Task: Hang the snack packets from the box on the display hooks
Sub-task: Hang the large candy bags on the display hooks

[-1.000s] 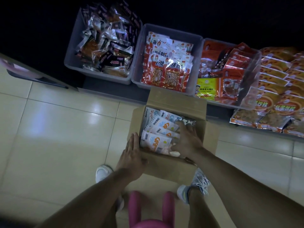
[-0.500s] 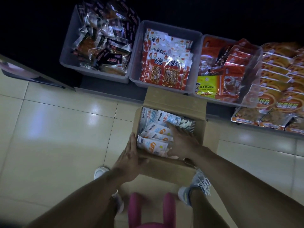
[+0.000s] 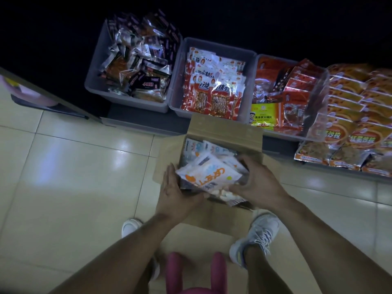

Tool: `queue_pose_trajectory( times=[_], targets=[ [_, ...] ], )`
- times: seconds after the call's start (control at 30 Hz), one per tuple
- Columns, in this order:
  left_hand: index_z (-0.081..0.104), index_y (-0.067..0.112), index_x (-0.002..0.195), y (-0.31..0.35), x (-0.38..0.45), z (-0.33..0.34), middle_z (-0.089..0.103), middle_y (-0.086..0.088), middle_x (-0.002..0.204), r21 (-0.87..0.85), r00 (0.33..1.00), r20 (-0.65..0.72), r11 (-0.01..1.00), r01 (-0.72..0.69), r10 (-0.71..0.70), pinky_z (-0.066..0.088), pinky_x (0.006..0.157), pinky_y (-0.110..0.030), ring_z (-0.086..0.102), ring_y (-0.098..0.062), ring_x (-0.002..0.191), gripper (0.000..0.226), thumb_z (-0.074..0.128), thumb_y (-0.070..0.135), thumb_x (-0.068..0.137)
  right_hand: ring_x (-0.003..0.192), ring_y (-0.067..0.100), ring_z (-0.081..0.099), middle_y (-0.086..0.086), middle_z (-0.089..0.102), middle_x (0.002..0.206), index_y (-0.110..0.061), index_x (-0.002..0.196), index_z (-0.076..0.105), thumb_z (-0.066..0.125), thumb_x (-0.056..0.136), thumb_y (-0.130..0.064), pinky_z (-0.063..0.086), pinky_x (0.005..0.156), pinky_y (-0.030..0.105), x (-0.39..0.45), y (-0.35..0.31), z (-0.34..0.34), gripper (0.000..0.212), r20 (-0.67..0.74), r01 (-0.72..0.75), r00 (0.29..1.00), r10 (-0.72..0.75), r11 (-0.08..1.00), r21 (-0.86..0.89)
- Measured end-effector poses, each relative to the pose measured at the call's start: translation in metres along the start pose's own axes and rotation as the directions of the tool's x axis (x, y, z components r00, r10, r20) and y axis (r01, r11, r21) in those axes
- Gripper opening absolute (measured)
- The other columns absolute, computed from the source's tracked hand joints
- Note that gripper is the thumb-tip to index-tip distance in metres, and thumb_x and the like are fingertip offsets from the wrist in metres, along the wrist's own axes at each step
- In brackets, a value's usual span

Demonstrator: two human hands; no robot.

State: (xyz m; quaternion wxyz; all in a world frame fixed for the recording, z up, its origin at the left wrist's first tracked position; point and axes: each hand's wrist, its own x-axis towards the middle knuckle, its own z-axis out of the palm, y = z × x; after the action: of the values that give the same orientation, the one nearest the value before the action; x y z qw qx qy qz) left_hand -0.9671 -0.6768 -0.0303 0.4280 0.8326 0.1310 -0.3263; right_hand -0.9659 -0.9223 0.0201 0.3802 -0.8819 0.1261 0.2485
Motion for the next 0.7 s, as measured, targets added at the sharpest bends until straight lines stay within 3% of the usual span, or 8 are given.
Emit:
queue_pose_trajectory(
  times=[0.1,0.17,0.23,0.3,0.47,0.57,0.63,0.7],
  targets=[
    [0.029,0.025,0.164,0.022,-0.003,-0.002,0.046,0.002,0.164,-0.338,0.993,0.066,0.938,-0.074,0.102,0.05,0.116,-0.044,0.047,-0.018,0.15,0.122,0.102,0.026,0.067,0.103,0.003,0.074,-0.016,0.077,0.11,-0.029,0.118,0.06,0.098,0.07,-0.021,0.06,0.081,0.022,-0.011,-0.01,-0.027,0.062,-0.049,-0.029,0.998,0.05,0.932,0.361],
    [0.04,0.031,0.156,0.044,-0.007,-0.006,0.066,0.019,0.143,-0.424,0.972,0.112,0.895,-0.141,0.206,0.059,0.098,-0.026,0.063,-0.003,0.132,0.111,0.098,0.018,0.062,0.105,0.007,0.076,-0.012,0.079,0.113,-0.025,0.123,0.063,0.096,0.065,-0.02,0.061,0.083,0.024,-0.012,-0.016,-0.037,0.067,-0.06,0.004,0.998,0.034,0.84,0.542],
    [0.045,0.034,0.151,0.061,-0.006,-0.009,0.073,0.027,0.127,-0.459,0.958,0.152,0.876,-0.149,0.242,0.058,0.093,-0.02,0.069,0.003,0.118,0.105,0.097,0.025,0.061,0.106,0.017,0.076,-0.002,0.08,0.116,-0.019,0.121,0.067,0.097,0.064,-0.015,0.062,0.084,0.031,-0.008,-0.02,-0.039,0.065,-0.045,0.014,0.999,0.022,0.741,0.671],
    [0.052,0.032,0.148,0.073,0.002,-0.013,0.075,0.018,0.128,-0.456,0.957,0.143,0.875,-0.164,0.254,0.058,0.1,-0.032,0.071,-0.007,0.12,0.101,0.102,0.041,0.061,0.1,0.022,0.078,0.007,0.08,0.113,-0.017,0.111,0.075,0.095,0.063,-0.007,0.063,0.08,0.033,0.002,-0.022,-0.035,0.054,-0.036,0.025,0.999,0.004,0.635,0.772],
    [0.074,0.028,0.122,0.084,0.04,-0.022,0.082,0.012,0.112,-0.447,0.962,0.058,0.868,-0.215,0.268,0.06,0.097,-0.035,0.077,-0.016,0.11,0.08,0.087,0.061,0.05,0.094,0.024,0.079,0.009,0.081,0.106,-0.028,0.094,0.086,0.086,0.07,-0.006,0.065,0.079,0.034,0.034,-0.036,-0.011,0.033,-0.083,0.09,0.996,-0.037,0.471,0.878],
    [0.076,0.028,0.122,0.073,0.062,-0.022,0.082,0.01,0.113,-0.443,0.958,0.01,0.86,-0.254,0.288,0.059,0.103,-0.046,0.078,-0.016,0.109,0.083,0.086,0.071,0.052,0.089,0.025,0.08,0.012,0.081,0.105,-0.015,0.113,0.08,0.072,0.077,-0.012,0.066,0.073,0.035,0.051,-0.034,0.011,0.037,-0.092,0.082,0.996,0.011,0.358,0.93],
    [0.074,0.035,0.127,0.063,0.066,-0.018,0.08,0.011,0.12,-0.437,0.947,0.004,0.852,-0.288,0.322,0.056,0.107,-0.051,0.075,-0.015,0.114,0.085,0.083,0.083,0.057,0.087,0.026,0.08,0.015,0.08,0.105,-0.005,0.119,0.074,0.072,0.077,-0.014,0.064,0.068,0.033,0.056,-0.032,0.02,0.042,-0.067,0.068,0.998,-0.015,0.37,0.927],
    [0.073,0.038,0.129,0.047,0.062,-0.011,0.078,0.011,0.125,-0.477,0.932,-0.027,0.814,-0.33,0.362,0.053,0.109,-0.053,0.074,-0.016,0.118,0.083,0.079,0.085,0.061,0.086,0.026,0.08,0.016,0.081,0.104,-0.006,0.109,0.077,0.073,0.078,-0.013,0.064,0.067,0.031,0.058,-0.027,0.024,0.032,-0.055,0.081,0.996,-0.074,0.41,0.908]
  ],
)
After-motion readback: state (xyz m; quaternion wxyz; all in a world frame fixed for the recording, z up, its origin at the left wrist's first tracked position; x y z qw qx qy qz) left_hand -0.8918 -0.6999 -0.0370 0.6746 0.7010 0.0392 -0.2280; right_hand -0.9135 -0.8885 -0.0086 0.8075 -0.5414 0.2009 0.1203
